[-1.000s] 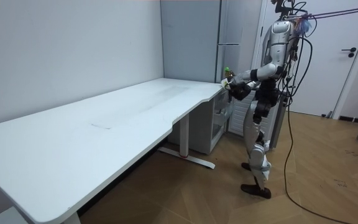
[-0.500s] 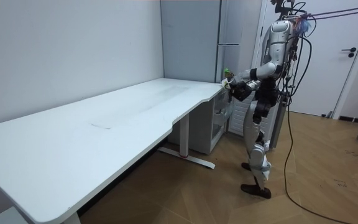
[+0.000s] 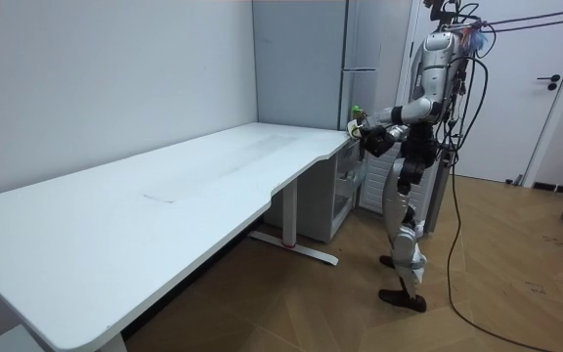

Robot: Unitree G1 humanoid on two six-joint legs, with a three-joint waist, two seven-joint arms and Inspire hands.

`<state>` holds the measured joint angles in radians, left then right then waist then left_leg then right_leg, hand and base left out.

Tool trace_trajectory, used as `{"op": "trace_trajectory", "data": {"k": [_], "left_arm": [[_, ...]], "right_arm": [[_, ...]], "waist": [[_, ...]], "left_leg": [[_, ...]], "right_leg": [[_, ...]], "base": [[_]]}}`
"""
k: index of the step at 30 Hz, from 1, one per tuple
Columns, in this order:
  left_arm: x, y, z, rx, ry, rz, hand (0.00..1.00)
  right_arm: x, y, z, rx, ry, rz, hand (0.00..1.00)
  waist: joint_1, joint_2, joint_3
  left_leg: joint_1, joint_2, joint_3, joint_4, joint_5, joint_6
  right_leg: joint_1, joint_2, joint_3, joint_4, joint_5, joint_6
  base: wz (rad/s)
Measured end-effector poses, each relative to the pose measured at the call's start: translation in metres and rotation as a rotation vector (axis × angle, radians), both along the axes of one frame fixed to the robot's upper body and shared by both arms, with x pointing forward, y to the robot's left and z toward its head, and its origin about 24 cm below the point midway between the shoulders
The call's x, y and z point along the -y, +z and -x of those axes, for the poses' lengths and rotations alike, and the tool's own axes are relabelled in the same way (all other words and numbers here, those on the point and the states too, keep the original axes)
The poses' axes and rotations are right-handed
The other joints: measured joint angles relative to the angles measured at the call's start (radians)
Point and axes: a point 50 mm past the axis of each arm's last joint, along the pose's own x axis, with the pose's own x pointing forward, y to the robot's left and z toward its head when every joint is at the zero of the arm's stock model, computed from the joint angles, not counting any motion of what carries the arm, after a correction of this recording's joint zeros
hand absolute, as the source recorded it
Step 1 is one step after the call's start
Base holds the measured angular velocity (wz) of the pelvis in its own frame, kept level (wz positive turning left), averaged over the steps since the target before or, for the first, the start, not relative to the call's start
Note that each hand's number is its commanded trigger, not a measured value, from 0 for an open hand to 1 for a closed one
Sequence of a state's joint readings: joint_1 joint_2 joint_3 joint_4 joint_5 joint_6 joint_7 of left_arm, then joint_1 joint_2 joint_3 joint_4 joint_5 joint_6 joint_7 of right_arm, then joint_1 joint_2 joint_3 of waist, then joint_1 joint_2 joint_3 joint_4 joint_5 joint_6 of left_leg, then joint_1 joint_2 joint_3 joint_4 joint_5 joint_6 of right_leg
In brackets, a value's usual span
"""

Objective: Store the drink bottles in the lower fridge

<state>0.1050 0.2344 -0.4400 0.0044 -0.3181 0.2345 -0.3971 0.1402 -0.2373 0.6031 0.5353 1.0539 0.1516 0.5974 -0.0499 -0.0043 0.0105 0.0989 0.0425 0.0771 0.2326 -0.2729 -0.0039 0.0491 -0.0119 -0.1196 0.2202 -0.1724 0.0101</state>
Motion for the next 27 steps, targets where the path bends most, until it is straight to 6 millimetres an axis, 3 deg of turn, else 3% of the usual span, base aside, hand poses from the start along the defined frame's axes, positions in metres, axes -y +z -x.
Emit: {"op": "trace_trajectory", "data": {"k": [9, 14, 17, 19, 22, 27], "left_arm": [[-0.006, 0.028, -0.007, 0.13, 0.01, -0.018, 0.0], [-0.012, 0.066, -0.013, 0.294, 0.025, -0.002, 0.0], [-0.015, 0.107, -0.019, 0.492, 0.079, 0.087, 0.0], [-0.011, 0.136, -0.023, 0.639, 0.137, 0.198, 0.0], [-0.013, 0.156, -0.023, 0.72, 0.196, 0.297, 0.0], [-0.033, 0.164, -0.028, 0.761, 0.297, 0.295, 0.0]], "right_arm": [[0.008, 0.003, -0.006, 0.035, -0.033, -0.026, 1.0], [0.02, -0.002, -0.007, 0.017, -0.081, 0.008, 1.0], [0.025, -0.008, 0.0, -0.02, -0.098, 0.031, 1.0], [0.027, -0.011, 0.005, -0.04, -0.116, 0.037, 1.0], [0.03, -0.013, 0.01, -0.053, -0.131, 0.049, 1.0], [0.039, -0.013, 0.01, -0.049, -0.167, 0.074, 1.0]], "waist": [[0.002, 0.009, 0.0053], [0.005, 0.017, 0.009], [0.005, 0.017, 0.0088], [0.027, 0.021, 0.0069], [0.032, 0.024, 0.0058], [0.06, 0.026, 0.002]], "left_leg": [[-0.001, 0.001, -0.002, 0.006, 0.0, 0.0], [-0.003, 0.001, -0.005, 0.005, 0.0, 0.0], [0.002, 0.001, -0.004, 0.005, 0.0, 0.0], [0.008, 0.001, 0.001, 0.003, 0.0, 0.0], [0.023, 0.001, 0.002, -0.004, 0.0, 0.0], [0.036, 0.0, 0.003, -0.011, 0.002, 0.0]], "right_leg": [[0.003, -0.001, -0.004, 0.0, 0.003, -0.001], [0.004, -0.001, -0.007, 0.0, 0.004, -0.001], [0.007, -0.001, -0.008, 0.0, 0.004, -0.001], [0.008, -0.002, -0.006, 0.0, 0.004, 0.0], [0.019, -0.001, -0.004, -0.003, 0.003, 0.0], [0.023, 0.001, 0.006, -0.001, 0.003, 0.0]], "base": [[0.0], [0.01], [0.0], [-0.07], [-0.03], [-0.06]]}}
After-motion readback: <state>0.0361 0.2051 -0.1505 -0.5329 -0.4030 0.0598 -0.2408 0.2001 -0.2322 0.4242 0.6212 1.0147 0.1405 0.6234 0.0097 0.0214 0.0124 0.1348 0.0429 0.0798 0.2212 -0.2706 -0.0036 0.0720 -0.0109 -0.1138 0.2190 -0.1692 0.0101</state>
